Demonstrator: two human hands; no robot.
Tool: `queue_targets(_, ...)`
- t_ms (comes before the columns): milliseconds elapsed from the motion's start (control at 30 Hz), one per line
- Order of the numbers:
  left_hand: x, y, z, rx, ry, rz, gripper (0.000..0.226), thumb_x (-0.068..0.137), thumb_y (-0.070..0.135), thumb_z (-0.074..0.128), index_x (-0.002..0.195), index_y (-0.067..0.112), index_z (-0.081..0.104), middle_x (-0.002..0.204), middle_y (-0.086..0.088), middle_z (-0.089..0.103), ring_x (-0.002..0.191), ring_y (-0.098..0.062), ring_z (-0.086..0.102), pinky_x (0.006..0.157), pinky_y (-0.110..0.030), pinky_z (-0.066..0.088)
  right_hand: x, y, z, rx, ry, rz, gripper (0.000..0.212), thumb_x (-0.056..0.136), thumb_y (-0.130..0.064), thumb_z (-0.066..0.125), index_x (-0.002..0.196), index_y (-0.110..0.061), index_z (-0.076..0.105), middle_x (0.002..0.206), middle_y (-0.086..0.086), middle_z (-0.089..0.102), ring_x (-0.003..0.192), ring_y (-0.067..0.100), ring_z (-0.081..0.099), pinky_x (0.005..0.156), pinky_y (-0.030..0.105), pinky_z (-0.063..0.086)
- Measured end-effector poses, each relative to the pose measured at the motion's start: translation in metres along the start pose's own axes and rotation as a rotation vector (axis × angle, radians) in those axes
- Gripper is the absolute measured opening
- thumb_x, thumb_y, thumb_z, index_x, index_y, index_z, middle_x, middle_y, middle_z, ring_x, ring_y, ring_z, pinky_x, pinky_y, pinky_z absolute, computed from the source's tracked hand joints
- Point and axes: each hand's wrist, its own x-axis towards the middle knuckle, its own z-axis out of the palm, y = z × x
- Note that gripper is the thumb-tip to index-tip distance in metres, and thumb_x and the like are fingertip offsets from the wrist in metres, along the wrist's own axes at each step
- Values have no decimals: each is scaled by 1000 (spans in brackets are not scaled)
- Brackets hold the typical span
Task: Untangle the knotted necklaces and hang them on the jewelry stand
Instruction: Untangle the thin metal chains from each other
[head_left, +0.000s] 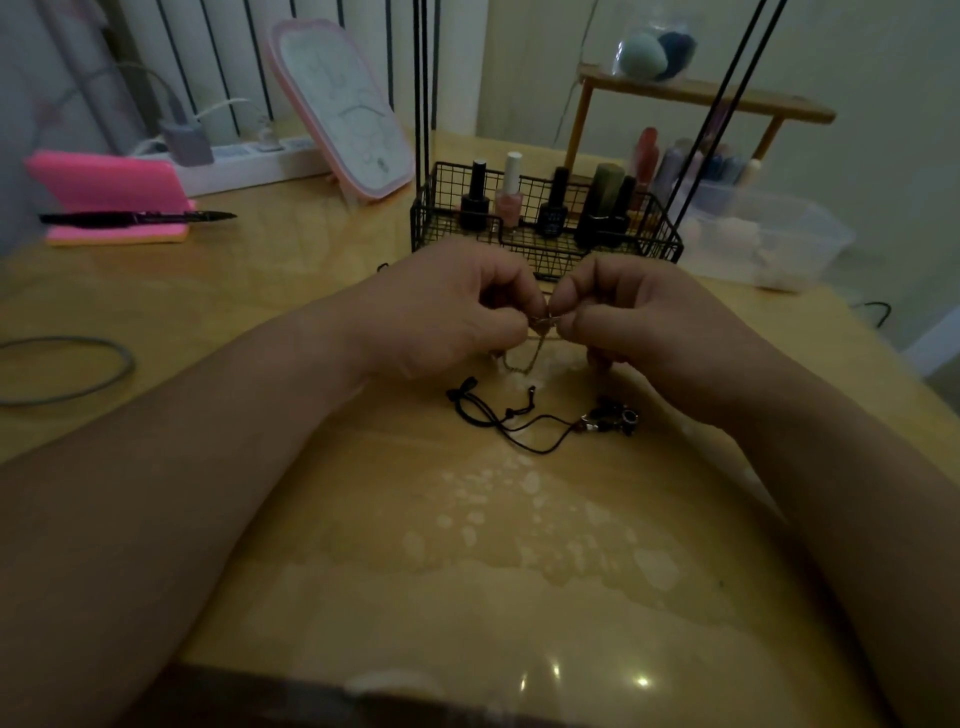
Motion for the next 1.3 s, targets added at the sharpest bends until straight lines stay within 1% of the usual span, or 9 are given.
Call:
queue_targets(133,1,-1,-1,-49,-3,-2,7,96,18,72,96,24,74,83,5,72,75,-2,67,66,-11,49,0,-1,-1,-1,18,1,9,92,-10,72,99,-15,69,83,8,61,70,15,54,62,30,48)
queue_targets(333,1,-1,-3,-84,-2,-11,7,98,17,68,95,18,74,82,2,72,74,-7,68,68,-16,54,-1,-2,0,-64,13,-16,8,92,-27,75,96,-20,72,89,23,63,70,29,53,68,46,46)
queue_targets(433,1,-1,-4,-77,-8,-4,6,98,17,68,95,17,73,82,0,72,74,-10,68,68,-18,54,-3,-2,0,-84,1,-39,4,94,-27,71,93,-23,72,82,12,65,69,34,53,67,46,46)
queue_targets(533,1,-1,-3,-50,9,-4,3,98,18,69,97,19,71,87,-4,72,78,-17,69,72,-25,58,-2,-1,-1,-80,18,-40,7,99,-16,67,94,-18,71,78,-2,64,69,20,53,64,38,45)
queue_targets(700,1,-2,-3,-32,70,33,16,91,17,76,99,22,63,87,6,62,72,0,56,64,-14,47,0,0,-2,-37,52,-27,10,98,-11,65,94,-13,73,77,-7,66,67,3,57,60,21,48)
queue_targets(933,3,-3,0,-40,23,27,9,92,27,78,98,24,73,85,3,72,74,-4,64,68,-19,52,2,1,3,37,70,31,9,96,-13,67,89,-15,72,72,-3,61,65,13,51,61,29,46)
queue_targets(1033,3,-3,-1,-96,16,4,5,92,23,76,97,22,76,84,6,75,77,-2,67,72,-17,53,2,1,3,136,55,45,8,96,-16,69,95,-9,72,73,-1,60,64,14,49,59,25,47)
queue_targets(1133,2,-3,-1,-132,9,1,4,95,19,73,95,17,76,85,2,76,80,-10,70,77,-27,57,2,1,2,167,39,40,11,95,-18,69,97,-7,71,75,0,60,64,14,49,59,24,47)
queue_targets(1300,2,-1,-1,-159,10,8,8,97,15,68,91,16,72,77,3,69,72,-7,61,67,-21,51,2,2,2,159,-3,88,8,98,-16,66,92,-16,70,74,-1,62,63,17,46,60,36,38)
